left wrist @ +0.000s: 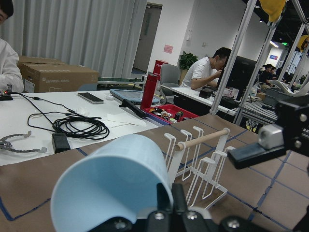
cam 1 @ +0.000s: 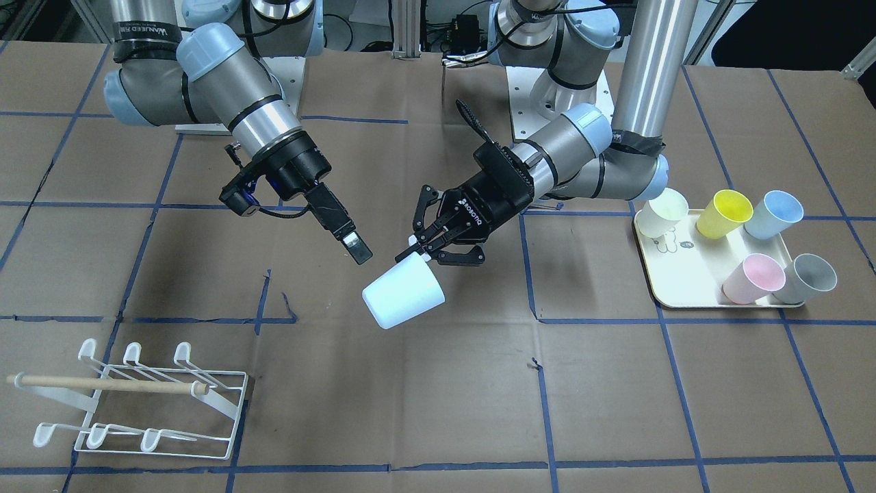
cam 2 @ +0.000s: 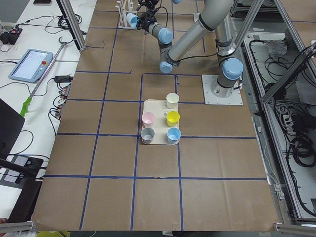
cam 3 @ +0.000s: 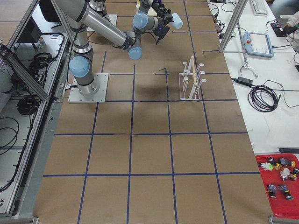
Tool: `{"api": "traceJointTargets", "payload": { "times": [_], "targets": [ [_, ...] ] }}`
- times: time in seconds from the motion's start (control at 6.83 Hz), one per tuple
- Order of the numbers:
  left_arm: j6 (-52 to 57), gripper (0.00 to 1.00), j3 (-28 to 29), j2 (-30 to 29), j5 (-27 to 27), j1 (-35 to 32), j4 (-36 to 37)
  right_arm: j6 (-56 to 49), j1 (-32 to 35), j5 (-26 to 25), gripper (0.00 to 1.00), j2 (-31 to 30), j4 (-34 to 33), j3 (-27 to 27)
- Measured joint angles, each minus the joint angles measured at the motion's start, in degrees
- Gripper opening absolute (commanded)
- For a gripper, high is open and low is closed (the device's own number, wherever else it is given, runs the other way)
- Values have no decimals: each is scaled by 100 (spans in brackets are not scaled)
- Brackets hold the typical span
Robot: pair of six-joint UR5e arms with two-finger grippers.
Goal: Transfer IKEA cup to right arm and place on rack
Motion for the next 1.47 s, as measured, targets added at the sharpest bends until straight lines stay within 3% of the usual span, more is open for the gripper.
{"api": "traceJointTargets", "payload": {
  "times": [0.44, 1.47],
  "targets": [
    [0, 2, -32, -4, -14, -23, 21, 272, 135, 60, 98, 476, -223, -493],
    [-17, 2, -39, -3, -14, -27, 59, 419, 286, 52, 99, 903, -387, -787]
  ]
}}
